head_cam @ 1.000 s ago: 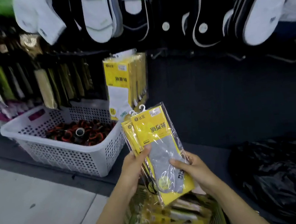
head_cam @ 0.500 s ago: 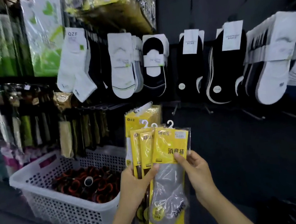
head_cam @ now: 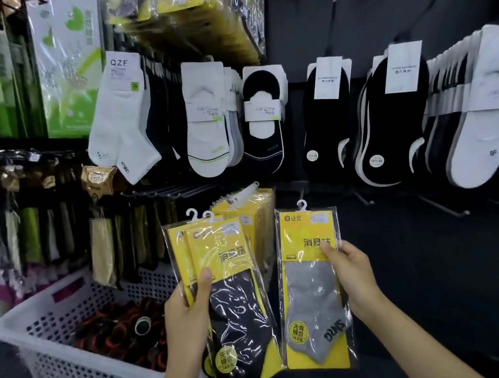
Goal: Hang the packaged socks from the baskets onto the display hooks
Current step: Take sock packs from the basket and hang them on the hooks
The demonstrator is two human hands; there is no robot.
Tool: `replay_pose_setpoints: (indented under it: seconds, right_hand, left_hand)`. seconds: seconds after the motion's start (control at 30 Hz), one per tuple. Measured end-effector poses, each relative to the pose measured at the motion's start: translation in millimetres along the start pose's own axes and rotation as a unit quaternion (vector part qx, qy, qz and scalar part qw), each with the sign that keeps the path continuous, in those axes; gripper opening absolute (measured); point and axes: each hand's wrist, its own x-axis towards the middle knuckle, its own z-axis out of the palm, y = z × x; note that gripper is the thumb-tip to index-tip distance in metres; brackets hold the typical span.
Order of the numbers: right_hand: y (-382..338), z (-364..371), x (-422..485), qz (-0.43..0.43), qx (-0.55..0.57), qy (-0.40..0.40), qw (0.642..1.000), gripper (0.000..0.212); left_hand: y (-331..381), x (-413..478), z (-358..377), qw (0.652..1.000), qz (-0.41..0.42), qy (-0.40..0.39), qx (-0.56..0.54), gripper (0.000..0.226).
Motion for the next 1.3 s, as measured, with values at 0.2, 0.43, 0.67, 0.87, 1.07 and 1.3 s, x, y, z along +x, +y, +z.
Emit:
replay_pose_setpoints:
  seconds: [0.2, 0.43, 0.67, 0.87, 1.07, 1.3]
  right_hand:
    - [16.2, 7.9, 36.9, 0.047, -0.014, 0.034, 0.998, 0.017]
    - [38.0, -1.3, 59.3, 0.124, 0.032, 0.167, 0.978, 0.009]
    - [28.2, 12.1, 7.1, 0.094, 0.016, -0.007, 0.995, 0.01]
    - [15.9, 42.3, -36.7, 0.033, -0.023, -0.193, 0.98, 0.024]
    - [17.6, 53.8, -38.8, 0.011, -0.008, -0.169, 0.986, 0.009]
    - [5.7, 72.6, -15.7, -0.023, -0.016, -0.12, 0.992, 0.008]
  left_hand:
    - [2.3, 0.5, -5.7, 1.0, 0.008, 0.009, 0.019, 0.039]
    - [0.1, -2.0, -6.0, 1.0, -0.009, 0.004, 0.01, 0.035]
    - [3.1, -8.9, 5.8, 0.999, -0.013, -0.031, -0.021, 0.037]
    - [2.5, -13.3, 16.3, 0.998, 0.004, -0.061, -0.008, 0.026]
    - [4.0, -7.8, 5.7, 0.998, -0.008, -0.06, 0.012, 0.025]
    - [3.7, 7.1, -31.4, 0.99, 0.063, 0.013, 0.128, 0.05]
